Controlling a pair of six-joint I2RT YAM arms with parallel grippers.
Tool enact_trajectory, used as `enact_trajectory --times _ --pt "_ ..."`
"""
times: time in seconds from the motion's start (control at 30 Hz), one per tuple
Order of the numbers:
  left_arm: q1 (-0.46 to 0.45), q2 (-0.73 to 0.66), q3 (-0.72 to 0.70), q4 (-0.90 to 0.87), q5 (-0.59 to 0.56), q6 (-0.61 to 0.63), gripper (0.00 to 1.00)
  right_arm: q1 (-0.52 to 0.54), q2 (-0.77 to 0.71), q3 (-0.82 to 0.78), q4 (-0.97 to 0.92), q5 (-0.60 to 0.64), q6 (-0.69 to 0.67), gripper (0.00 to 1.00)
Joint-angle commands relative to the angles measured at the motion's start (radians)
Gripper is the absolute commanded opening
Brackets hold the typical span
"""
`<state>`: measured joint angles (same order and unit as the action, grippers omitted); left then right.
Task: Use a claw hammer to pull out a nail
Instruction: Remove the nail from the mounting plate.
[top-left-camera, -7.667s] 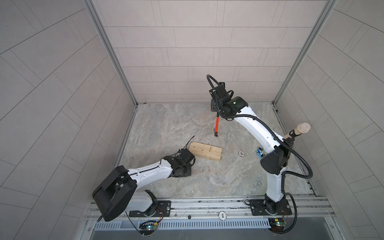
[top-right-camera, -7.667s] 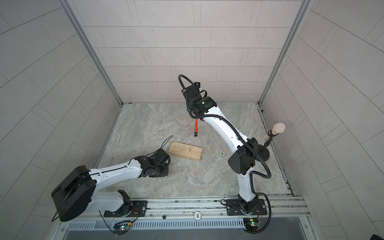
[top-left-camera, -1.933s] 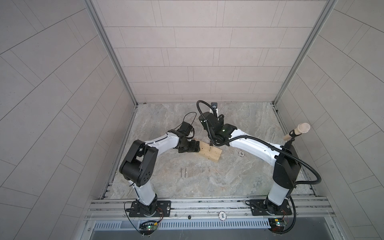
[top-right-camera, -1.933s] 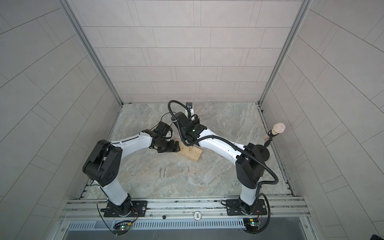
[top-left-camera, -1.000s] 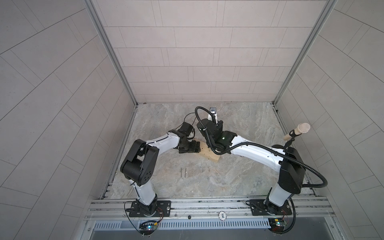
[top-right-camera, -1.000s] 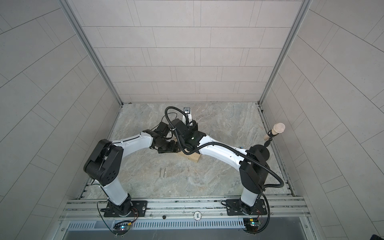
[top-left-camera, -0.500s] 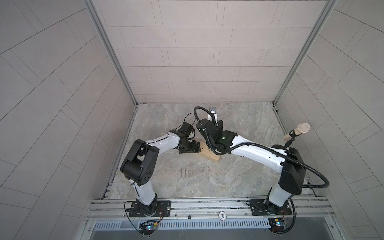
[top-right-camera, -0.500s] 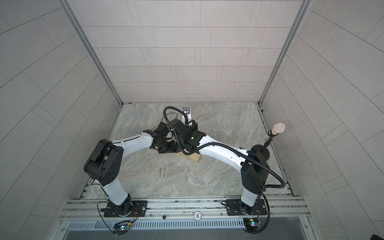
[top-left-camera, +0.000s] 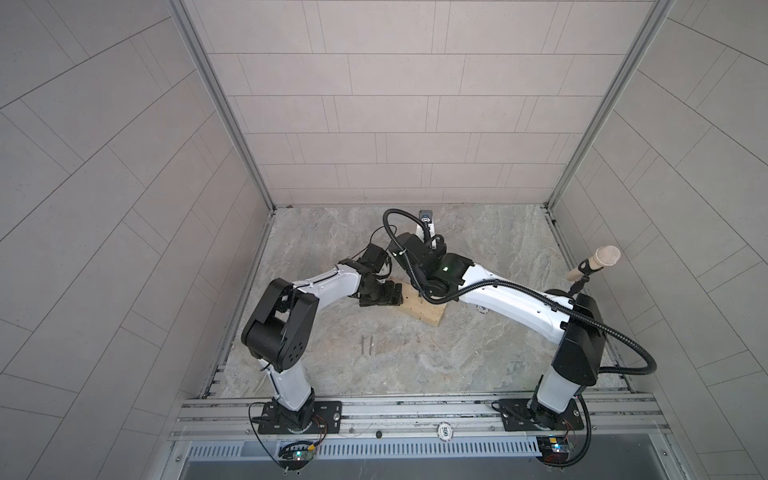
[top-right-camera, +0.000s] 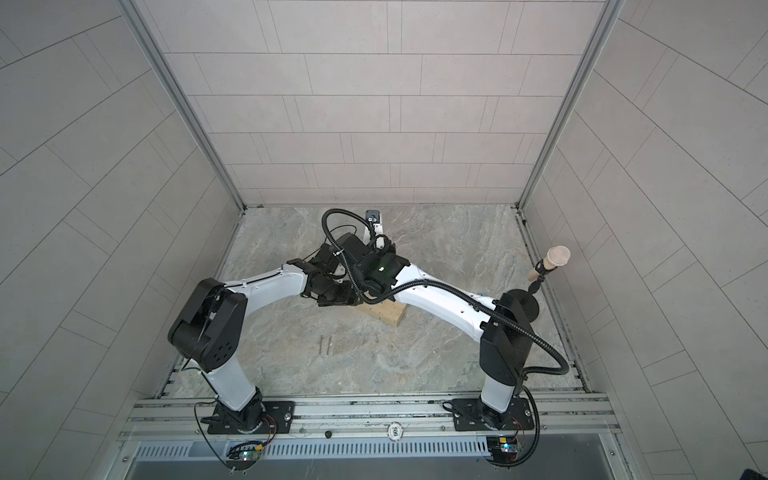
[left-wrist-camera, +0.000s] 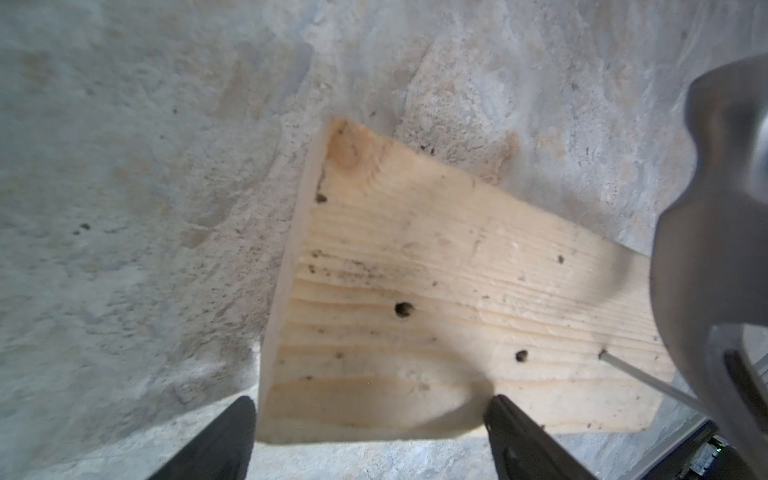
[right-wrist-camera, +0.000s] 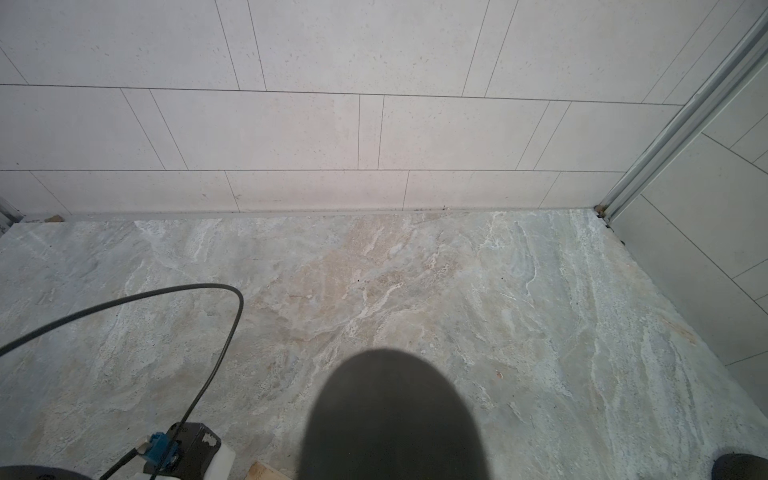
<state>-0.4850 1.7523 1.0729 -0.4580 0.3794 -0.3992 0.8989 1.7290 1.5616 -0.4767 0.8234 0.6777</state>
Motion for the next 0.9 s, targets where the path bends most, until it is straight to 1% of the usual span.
enact_trajectory --times 0.0,0.4,0.6,0.67,0.87 --pt "-0.004 0.018 0.021 -0.030 -0.018 0.014 0.90 -0.009 -0.004 0.051 -0.035 0.063 0.052 0.00" --pt "-0.006 0.054 0.029 -0.052 -0.029 0.022 0.90 -0.033 0.010 0.076 -0.138 0.033 0.117 0.00" --pt "-0.009 0.070 0.039 -0.075 -0.059 0.039 0.91 -0.052 0.016 0.098 -0.186 0.000 0.145 0.00" --pt "-0.043 0.075 0.042 -0.082 -0.073 0.045 0.91 -0.062 0.024 0.110 -0.211 -0.014 0.160 0.00" --pt "-0.060 0.090 0.050 -0.100 -0.103 0.059 0.91 -0.089 0.039 0.146 -0.268 -0.054 0.194 0.00"
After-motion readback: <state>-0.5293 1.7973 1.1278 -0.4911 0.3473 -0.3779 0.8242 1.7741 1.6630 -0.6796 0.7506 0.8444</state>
